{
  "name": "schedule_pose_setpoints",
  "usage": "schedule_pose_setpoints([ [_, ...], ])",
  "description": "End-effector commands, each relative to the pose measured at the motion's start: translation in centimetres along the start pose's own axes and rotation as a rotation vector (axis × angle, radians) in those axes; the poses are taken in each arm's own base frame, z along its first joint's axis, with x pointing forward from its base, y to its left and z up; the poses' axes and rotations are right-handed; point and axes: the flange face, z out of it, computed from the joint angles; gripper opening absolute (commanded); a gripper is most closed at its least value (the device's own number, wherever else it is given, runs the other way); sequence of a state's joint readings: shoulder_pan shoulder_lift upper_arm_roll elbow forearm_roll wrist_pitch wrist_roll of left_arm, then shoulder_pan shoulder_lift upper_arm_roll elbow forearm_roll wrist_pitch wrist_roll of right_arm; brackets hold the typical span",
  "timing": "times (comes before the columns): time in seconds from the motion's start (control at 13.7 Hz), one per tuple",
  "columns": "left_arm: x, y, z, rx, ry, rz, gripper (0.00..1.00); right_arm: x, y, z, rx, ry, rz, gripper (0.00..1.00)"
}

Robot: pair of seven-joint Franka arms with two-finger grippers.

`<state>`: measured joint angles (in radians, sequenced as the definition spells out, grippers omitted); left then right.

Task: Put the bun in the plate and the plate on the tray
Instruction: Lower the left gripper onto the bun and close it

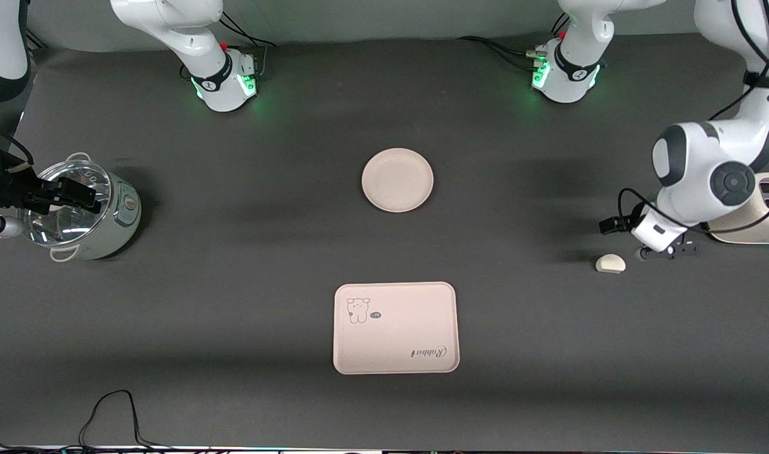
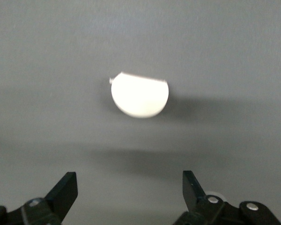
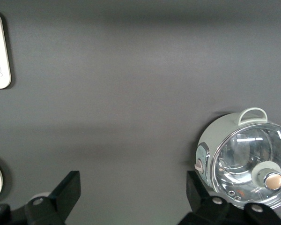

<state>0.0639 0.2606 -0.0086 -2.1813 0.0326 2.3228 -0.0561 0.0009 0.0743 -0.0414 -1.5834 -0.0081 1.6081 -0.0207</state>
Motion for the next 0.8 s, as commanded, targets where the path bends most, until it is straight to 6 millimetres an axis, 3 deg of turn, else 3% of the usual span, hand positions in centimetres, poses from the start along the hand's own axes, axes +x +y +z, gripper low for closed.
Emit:
schedule_pose_setpoints([
  [0.0,3.2,0.4,1.2,0.008,-0.008,-0.005,1.00,0.1,-0.3,-0.2,-0.011,0.013,-0.012,1.00],
  [0.22,5.4,-0.1,3.3,0.006,-0.019,-0.014,1.00,0.1,-0.5,-0.2,-0.011,0.017,-0.023,1.00],
  [0.73,7.3,-0.3,6.3,-0.007,-0.043,-0.060,0.96,-0.1,-0.4,-0.2,-0.011,0.016,-0.025,1.00],
])
